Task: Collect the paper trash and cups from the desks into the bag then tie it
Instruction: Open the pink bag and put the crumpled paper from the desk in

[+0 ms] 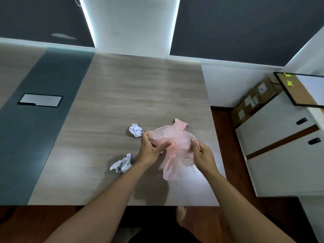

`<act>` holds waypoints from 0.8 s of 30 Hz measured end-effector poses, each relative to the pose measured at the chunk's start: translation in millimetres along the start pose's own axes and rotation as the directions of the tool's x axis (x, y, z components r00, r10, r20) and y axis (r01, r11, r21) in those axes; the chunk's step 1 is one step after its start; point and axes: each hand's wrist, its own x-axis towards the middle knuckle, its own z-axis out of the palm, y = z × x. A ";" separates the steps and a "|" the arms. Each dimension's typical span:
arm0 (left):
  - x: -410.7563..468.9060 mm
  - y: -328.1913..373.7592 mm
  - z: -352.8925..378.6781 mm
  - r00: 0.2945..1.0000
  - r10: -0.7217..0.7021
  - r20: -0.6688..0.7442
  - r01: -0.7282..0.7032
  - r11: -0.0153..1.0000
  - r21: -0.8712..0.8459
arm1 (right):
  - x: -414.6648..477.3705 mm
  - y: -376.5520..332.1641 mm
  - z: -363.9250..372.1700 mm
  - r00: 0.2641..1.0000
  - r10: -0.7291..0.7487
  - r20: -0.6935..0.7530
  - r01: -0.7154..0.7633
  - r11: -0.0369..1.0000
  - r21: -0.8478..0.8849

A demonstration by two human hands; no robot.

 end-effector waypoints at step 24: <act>19.3 22.0 22.6 0.702 -0.660 0.267 0.678 0.505 -0.534 | 59.7 34.6 -25.5 0.777 0.615 0.135 -0.592 0.639 0.490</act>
